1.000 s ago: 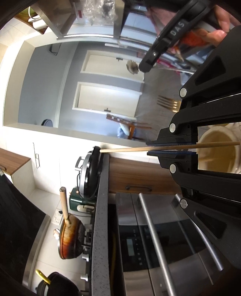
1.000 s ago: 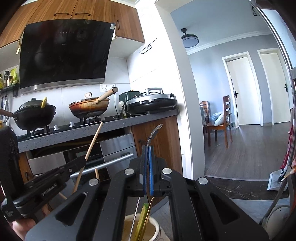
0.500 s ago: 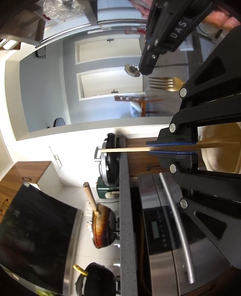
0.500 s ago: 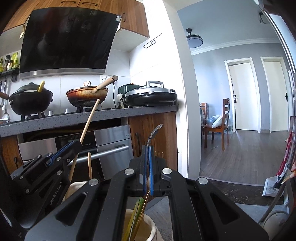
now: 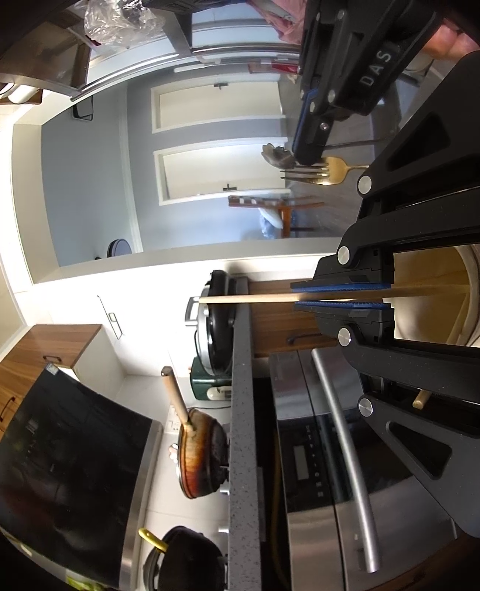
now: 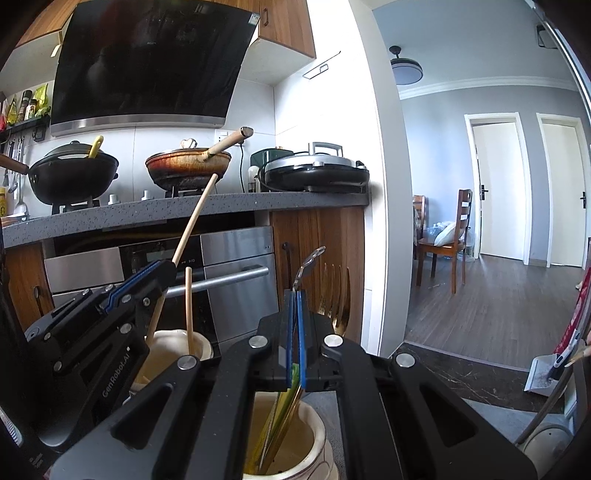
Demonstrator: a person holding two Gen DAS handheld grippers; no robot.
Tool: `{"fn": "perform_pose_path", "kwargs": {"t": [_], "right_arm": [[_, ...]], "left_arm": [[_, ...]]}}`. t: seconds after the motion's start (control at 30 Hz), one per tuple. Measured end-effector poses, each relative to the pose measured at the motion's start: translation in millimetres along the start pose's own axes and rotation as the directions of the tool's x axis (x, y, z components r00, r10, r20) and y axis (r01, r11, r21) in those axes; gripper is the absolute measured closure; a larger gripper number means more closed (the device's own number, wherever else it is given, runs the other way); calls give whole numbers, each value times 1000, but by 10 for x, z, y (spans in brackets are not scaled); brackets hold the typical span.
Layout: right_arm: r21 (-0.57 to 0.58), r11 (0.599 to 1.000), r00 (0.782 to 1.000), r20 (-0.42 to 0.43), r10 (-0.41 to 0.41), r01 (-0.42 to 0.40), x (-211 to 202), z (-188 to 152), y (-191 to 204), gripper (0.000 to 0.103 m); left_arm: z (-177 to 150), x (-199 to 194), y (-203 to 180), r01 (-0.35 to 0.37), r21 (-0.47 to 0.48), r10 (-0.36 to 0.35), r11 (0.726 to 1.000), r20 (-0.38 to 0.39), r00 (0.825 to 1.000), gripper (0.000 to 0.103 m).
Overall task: Organize utensils
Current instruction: 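Drop the chopstick into the taller pot while the right tool drops the spoon into the shorter pot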
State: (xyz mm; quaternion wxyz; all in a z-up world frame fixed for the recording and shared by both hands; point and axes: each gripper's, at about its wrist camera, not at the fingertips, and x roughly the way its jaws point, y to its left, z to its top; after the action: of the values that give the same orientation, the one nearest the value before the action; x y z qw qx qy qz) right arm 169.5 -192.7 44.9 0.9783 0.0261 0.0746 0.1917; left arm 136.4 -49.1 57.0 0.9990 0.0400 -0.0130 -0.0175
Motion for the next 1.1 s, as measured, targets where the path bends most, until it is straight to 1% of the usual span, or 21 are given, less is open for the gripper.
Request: {"fn": "perform_pose_path", "kwargs": {"t": [0.53,0.57,0.67,0.73,0.77,0.87,0.9,0.93,1.0,1.03,1.07,1.1], "right_arm": [[7,1000,997,-76,28,-27,54,-108,-27,101],[12,999,996,-82,32,-31,55,-113,-37,101],[29,999,994,-99,43,-40,57,-130,-57,99],[41,998,994,-101,47,-43,29,-135,-70,92],[44,998,994,-97,47,-43,10,-136,-80,90],[57,997,996,-75,49,-45,-79,-104,-113,79],[60,997,996,-72,49,-44,-99,-93,-125,74],[67,997,996,-69,50,-45,-132,-76,-139,70],[79,996,997,-68,43,-38,-212,-56,-172,65],[86,996,997,-68,41,-35,-247,-49,-188,60],[94,995,997,-68,41,-34,-285,-43,-208,57],[102,994,997,-66,43,-36,-327,-37,-226,51]], "left_arm": [[28,-19,22,-13,3,13,1000,-2,1000,97],[39,-27,20,-11,5,11,1000,-1,1000,97],[83,-58,19,-13,13,13,1000,8,1000,90],[129,-88,27,-15,17,15,1000,14,1000,90],[153,-100,33,-14,18,14,1000,15,1000,90],[227,-146,64,-15,13,15,1000,16,1000,88],[251,-164,77,-15,9,15,1000,16,1000,87],[273,-183,90,-14,4,14,1000,14,1000,86],[318,-232,113,-12,0,12,1000,0,1000,84],[333,-262,121,-9,0,9,1000,-6,1000,83],[347,-306,132,-8,0,8,1000,-13,1000,77],[356,-343,140,-6,1,6,1000,-16,1000,68]]}}
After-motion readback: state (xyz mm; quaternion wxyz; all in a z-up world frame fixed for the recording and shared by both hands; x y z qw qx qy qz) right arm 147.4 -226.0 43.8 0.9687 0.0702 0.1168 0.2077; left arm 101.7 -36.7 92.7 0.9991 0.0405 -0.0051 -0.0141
